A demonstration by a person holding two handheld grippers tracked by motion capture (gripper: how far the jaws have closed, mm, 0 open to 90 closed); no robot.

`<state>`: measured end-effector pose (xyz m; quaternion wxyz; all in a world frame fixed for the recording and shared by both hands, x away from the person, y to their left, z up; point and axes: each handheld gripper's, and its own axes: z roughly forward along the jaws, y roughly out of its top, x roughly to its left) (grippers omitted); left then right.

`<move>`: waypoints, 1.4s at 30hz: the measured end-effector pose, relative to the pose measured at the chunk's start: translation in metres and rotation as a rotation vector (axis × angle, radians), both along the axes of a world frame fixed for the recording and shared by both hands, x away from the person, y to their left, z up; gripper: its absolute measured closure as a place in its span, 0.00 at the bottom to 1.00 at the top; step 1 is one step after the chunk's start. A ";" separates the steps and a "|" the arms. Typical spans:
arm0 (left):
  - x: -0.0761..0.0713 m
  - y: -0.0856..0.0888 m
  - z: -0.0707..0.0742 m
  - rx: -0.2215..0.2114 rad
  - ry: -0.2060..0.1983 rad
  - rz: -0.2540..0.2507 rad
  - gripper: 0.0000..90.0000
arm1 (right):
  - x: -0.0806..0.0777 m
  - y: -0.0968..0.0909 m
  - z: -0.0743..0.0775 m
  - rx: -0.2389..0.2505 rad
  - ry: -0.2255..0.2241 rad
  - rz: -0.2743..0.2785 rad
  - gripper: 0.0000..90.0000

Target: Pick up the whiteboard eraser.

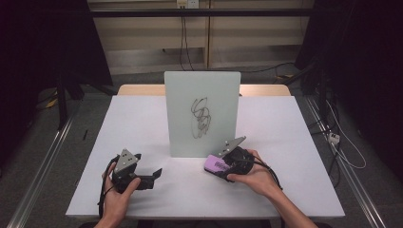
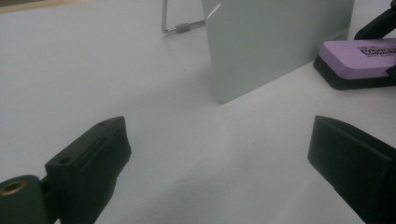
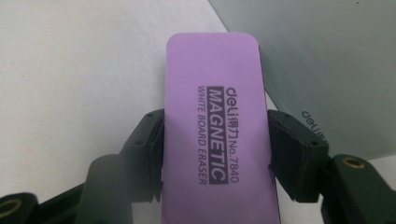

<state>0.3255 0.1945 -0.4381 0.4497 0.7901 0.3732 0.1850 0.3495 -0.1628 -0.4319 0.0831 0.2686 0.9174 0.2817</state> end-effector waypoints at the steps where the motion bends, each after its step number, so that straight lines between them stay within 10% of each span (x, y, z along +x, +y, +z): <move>1: 0.000 0.000 0.000 0.001 0.000 0.000 0.06 | 0.000 0.000 0.000 0.000 0.000 0.000 0.45; 21: 0.000 0.001 0.000 -0.007 0.002 0.009 0.06 | -0.003 -0.004 0.007 0.037 -0.022 0.005 0.46; 42: 0.001 0.005 0.000 0.000 0.003 0.014 0.06 | -0.013 -0.009 0.024 0.113 -0.148 -0.023 0.46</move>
